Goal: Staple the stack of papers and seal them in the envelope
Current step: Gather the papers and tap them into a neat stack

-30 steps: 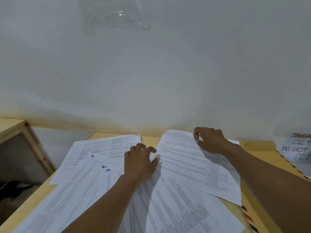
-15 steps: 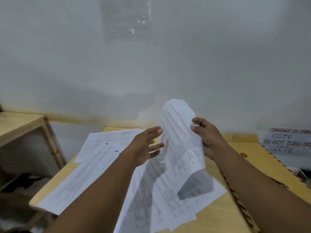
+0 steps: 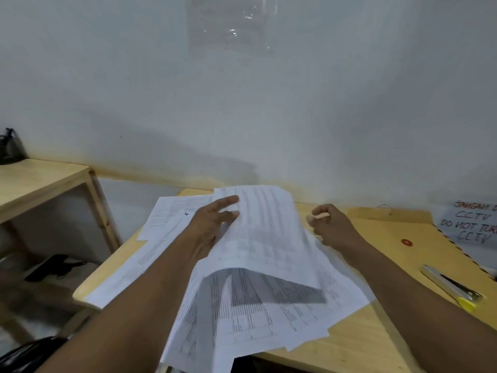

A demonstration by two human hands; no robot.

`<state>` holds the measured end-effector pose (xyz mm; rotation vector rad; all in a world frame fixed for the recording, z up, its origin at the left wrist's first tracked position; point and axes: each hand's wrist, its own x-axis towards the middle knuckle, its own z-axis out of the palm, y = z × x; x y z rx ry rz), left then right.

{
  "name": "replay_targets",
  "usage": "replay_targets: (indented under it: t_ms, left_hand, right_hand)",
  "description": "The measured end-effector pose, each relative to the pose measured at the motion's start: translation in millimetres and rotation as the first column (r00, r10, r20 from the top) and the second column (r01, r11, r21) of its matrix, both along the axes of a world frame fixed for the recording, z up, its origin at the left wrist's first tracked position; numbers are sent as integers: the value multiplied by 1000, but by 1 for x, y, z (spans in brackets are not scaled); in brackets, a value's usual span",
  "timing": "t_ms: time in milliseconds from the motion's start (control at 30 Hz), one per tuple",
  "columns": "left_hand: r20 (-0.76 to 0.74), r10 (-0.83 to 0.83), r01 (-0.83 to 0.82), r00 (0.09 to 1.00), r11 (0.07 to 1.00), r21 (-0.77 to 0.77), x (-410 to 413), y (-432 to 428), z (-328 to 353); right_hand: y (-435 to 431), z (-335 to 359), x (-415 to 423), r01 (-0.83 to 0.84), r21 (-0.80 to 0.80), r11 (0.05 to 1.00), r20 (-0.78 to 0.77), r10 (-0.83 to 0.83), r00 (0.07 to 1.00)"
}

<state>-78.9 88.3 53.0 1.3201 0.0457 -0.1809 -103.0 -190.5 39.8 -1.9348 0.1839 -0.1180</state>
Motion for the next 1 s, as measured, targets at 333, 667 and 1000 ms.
replay_targets:
  t_ms: [333,667,1000]
  left_hand:
    - [24,-98,98,995,995,11,-1,16,10]
    - [-13,-31,33,999,970,239,2,12,-28]
    - [-239,31,-79,971,978,-194,-11,26,-30]
  right_hand:
    - [9,-42,2,-34,-693,720,-72,-21,997]
    - [11,-27,-21,-121,-332,936,-22,121,992]
    - [59,-37,-35,-229,-747,624,-179,144,973]
